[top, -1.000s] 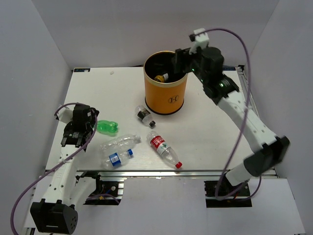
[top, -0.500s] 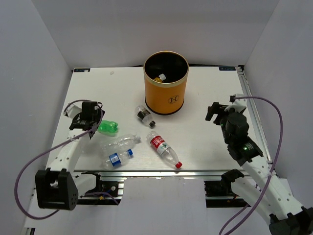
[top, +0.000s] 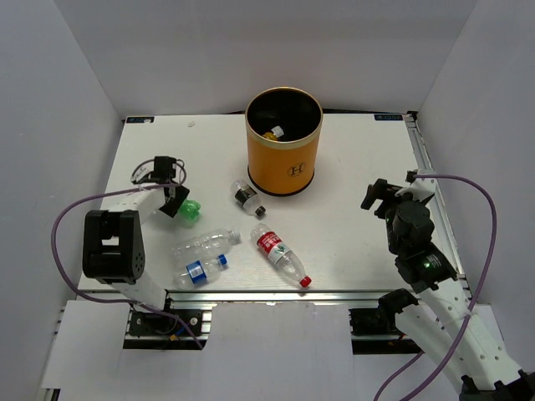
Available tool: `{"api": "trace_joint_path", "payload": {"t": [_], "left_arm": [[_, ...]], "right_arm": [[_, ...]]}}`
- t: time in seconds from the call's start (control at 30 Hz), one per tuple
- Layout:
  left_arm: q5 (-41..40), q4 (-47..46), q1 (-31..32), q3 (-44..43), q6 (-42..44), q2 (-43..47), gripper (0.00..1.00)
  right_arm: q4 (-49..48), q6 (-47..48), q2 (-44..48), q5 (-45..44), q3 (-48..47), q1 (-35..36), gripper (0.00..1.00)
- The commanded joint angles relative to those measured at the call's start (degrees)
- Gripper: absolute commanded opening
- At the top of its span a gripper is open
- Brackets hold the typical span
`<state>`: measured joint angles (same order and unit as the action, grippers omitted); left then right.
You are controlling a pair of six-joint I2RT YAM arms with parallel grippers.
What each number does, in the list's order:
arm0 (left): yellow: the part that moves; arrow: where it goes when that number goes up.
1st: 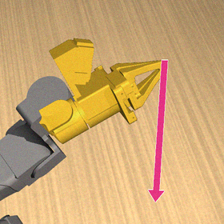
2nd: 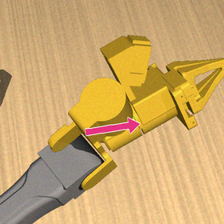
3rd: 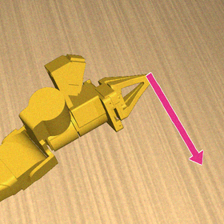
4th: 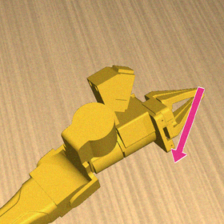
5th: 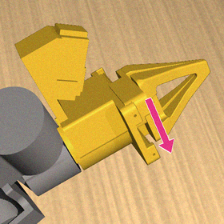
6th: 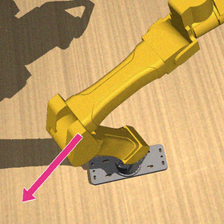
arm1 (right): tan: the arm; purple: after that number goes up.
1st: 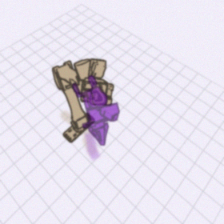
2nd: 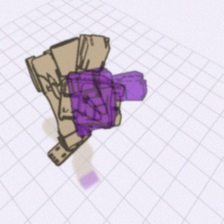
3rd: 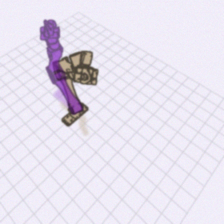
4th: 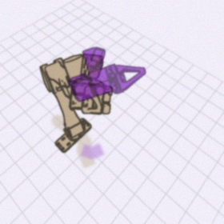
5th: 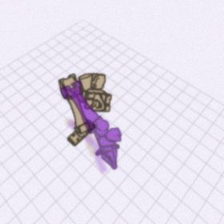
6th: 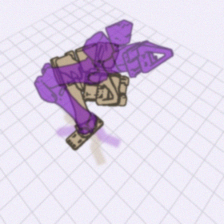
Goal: Put the plastic bottles in the bin
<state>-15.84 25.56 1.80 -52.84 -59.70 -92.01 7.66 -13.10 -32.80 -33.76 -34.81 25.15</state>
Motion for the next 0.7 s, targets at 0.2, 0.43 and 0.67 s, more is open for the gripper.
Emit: {"api": "trace_joint_path", "payload": {"t": [0.2,0.43,0.67], "left_arm": [[16.1,-12.1,1.2,-16.1,14.8,10.4,0.00],[21.5,-22.6,17.0,-34.7,28.7,4.8,0.11],[26.3,-22.1,23.5,-53.7,32.5,-10.6,0.16]], "right_arm": [[-1.0,-0.3,1.7,-1.2,0.4,-0.2,0.89],[-1.2,0.5,0.6,0.1,0.4,-0.2,0.89],[-3.3,4.8,-0.2,13.1,0.8,-0.2,0.89]]}}
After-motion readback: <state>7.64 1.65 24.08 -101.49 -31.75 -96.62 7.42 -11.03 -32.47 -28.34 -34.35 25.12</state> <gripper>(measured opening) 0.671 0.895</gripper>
